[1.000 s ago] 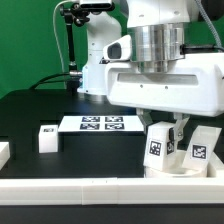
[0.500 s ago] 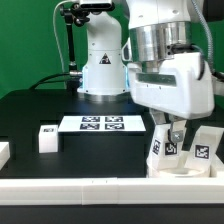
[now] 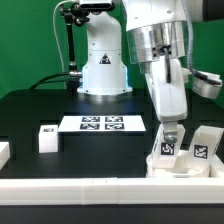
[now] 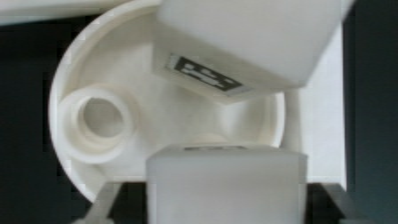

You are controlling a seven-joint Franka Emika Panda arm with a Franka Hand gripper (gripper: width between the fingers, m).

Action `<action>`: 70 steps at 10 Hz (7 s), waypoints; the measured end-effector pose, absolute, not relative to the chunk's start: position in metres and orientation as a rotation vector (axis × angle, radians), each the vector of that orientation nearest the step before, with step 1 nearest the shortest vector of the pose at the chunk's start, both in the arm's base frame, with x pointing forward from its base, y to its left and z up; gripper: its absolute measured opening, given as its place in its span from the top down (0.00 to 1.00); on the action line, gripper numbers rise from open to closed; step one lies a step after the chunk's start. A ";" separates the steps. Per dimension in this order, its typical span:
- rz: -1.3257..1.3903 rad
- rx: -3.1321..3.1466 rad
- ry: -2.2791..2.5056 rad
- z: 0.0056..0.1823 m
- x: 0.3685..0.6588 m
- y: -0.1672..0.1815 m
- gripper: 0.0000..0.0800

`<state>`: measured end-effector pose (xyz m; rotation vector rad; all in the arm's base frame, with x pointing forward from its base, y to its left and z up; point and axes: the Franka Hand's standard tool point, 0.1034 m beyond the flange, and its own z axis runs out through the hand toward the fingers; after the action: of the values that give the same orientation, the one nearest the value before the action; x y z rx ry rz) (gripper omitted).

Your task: Assemble stool

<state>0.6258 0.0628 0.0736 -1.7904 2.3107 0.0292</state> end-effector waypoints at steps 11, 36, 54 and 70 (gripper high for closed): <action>0.149 -1.580 2.418 0.093 0.632 0.060 0.20; -0.141 -3.022 -0.610 0.081 0.620 0.057 0.19; -0.162 -3.126 -0.307 0.067 0.627 0.039 0.57; -0.118 -2.471 1.735 0.068 0.628 0.052 0.57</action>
Offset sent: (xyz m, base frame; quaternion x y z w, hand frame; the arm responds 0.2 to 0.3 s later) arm 0.0001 -0.0009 -0.0047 0.0055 0.0174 0.1922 0.9812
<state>0.6276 0.0520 0.0680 -2.4711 1.7350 -0.1183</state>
